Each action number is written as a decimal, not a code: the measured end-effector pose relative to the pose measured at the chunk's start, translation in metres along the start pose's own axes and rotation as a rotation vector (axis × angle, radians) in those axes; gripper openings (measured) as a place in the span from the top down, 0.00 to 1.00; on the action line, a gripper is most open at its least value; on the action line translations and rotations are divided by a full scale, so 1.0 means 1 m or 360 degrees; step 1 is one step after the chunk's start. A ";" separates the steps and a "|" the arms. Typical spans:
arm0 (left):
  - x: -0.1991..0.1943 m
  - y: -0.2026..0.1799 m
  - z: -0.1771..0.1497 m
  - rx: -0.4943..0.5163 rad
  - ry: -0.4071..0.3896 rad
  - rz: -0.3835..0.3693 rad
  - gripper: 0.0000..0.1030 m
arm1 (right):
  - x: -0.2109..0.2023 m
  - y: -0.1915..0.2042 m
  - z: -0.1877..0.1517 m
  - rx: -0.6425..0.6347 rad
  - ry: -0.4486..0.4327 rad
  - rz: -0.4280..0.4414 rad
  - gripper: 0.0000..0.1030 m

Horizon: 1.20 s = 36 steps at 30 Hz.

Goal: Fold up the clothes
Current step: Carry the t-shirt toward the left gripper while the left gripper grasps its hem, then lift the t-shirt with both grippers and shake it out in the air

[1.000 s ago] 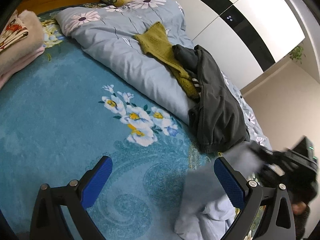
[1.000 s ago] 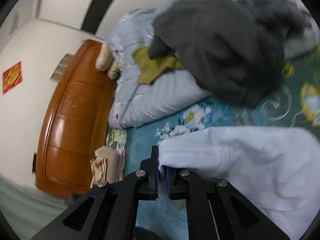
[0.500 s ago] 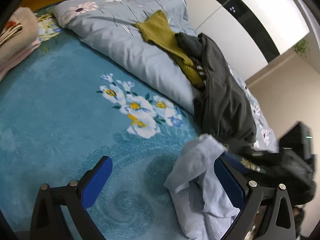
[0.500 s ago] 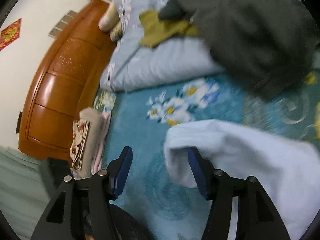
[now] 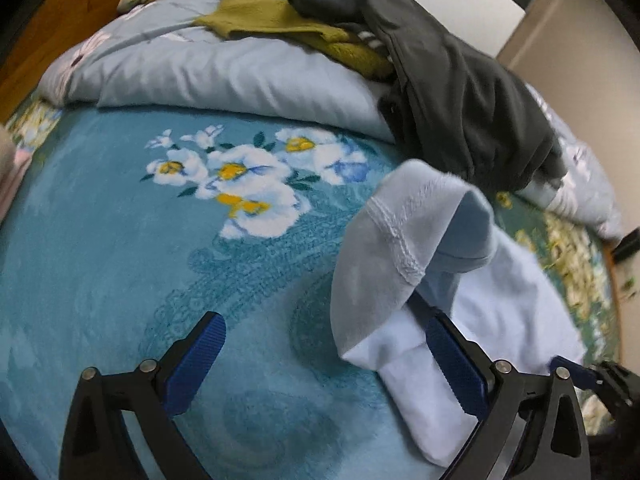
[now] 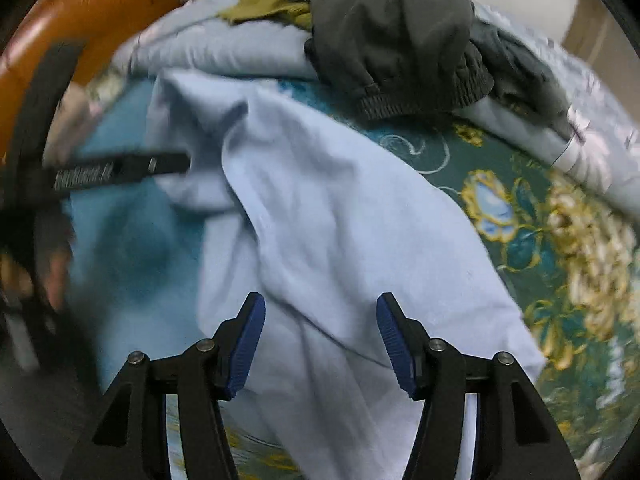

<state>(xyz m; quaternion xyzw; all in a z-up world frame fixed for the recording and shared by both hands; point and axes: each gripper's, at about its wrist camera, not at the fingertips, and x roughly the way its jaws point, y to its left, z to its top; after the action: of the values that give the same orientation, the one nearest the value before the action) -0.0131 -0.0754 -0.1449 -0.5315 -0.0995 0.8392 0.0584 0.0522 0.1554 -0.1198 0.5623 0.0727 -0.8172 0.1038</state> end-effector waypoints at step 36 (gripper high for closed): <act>-0.041 0.072 0.010 -0.0608 -0.0334 -0.0338 0.95 | -0.001 0.033 0.007 -0.0397 -0.0121 -0.0559 0.96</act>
<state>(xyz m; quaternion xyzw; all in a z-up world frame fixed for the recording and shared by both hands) -0.0035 -0.1550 -0.1212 -0.4295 -0.3172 0.8449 0.0341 0.0548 0.1218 -0.1169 0.4926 0.2660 -0.8280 0.0312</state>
